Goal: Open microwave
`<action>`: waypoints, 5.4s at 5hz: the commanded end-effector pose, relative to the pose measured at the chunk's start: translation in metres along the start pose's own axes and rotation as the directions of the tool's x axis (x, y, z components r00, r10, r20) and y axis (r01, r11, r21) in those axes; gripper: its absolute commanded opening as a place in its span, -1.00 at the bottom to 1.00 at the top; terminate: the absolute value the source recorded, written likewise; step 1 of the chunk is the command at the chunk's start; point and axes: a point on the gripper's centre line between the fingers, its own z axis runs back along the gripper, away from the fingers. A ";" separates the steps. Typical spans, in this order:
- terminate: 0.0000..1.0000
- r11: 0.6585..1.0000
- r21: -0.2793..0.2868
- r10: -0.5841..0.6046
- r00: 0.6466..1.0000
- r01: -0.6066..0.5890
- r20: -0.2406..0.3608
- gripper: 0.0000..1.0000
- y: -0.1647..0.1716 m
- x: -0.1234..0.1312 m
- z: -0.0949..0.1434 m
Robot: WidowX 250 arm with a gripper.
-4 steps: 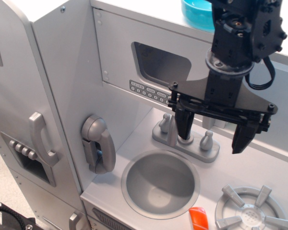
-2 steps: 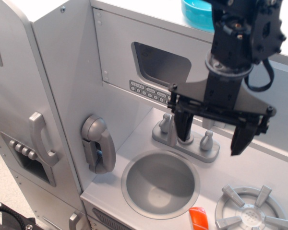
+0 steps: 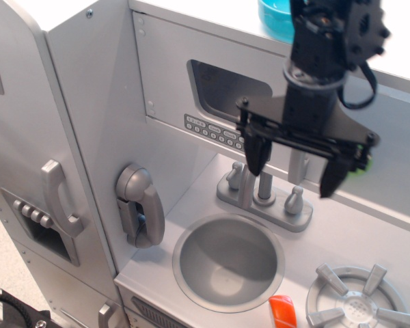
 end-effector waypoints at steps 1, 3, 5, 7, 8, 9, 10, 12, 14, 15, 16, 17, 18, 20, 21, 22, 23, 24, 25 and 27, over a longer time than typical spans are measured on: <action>-1.00 0.999 -0.036 0.017 0.989 -0.012 0.147 1.00 0.001 0.036 0.009; -1.00 0.997 -0.056 -0.045 0.984 0.055 0.173 1.00 -0.013 0.035 0.013; -1.00 0.995 -0.045 -0.070 0.950 0.088 0.306 1.00 -0.012 0.038 0.021; -1.00 0.992 -0.098 -0.037 0.941 0.074 0.337 -1.00 -0.015 0.037 0.022; -1.00 0.987 -0.139 -0.026 0.936 0.079 0.350 -1.00 -0.019 0.038 0.020; -1.00 0.983 -0.166 -0.024 0.947 0.081 0.321 -1.00 -0.017 0.033 0.024; -1.00 0.982 -0.163 -0.039 0.949 0.094 0.312 -1.00 -0.013 0.020 0.027; -1.00 0.983 -0.137 -0.091 0.972 0.123 0.218 1.00 0.001 -0.014 0.032; -1.00 0.989 -0.068 -0.133 0.991 0.131 -0.017 1.00 -0.017 -0.047 0.036; -1.00 0.992 -0.070 -0.110 0.986 0.102 -0.127 1.00 -0.053 -0.043 0.026; -1.00 0.996 -0.069 -0.068 0.995 0.063 -0.072 1.00 -0.092 -0.027 0.017; -1.00 0.989 -0.131 -0.082 0.995 0.074 -0.058 1.00 -0.115 -0.014 0.022; -1.00 0.981 -0.111 -0.155 0.987 0.159 0.046 1.00 -0.121 0.001 0.031; -1.00 0.988 -0.083 -0.116 0.980 0.131 0.162 1.00 -0.085 0.040 0.048; -1.00 0.988 -0.056 -0.133 0.976 0.144 0.172 1.00 -0.068 0.041 0.046; -1.00 0.989 -0.046 -0.133 0.975 0.144 0.178 1.00 -0.048 0.036 0.047; -1.00 0.984 -0.019 -0.169 0.971 0.174 0.169 1.00 -0.033 0.020 0.048; -1.00 0.981 -0.022 -0.187 0.968 0.194 0.170 1.00 -0.014 0.000 0.051; -1.00 0.982 -0.027 -0.177 0.969 0.184 0.171 1.00 0.011 -0.018 0.056; -1.00 0.986 -0.016 -0.161 0.980 0.164 0.119 1.00 0.081 -0.037 0.044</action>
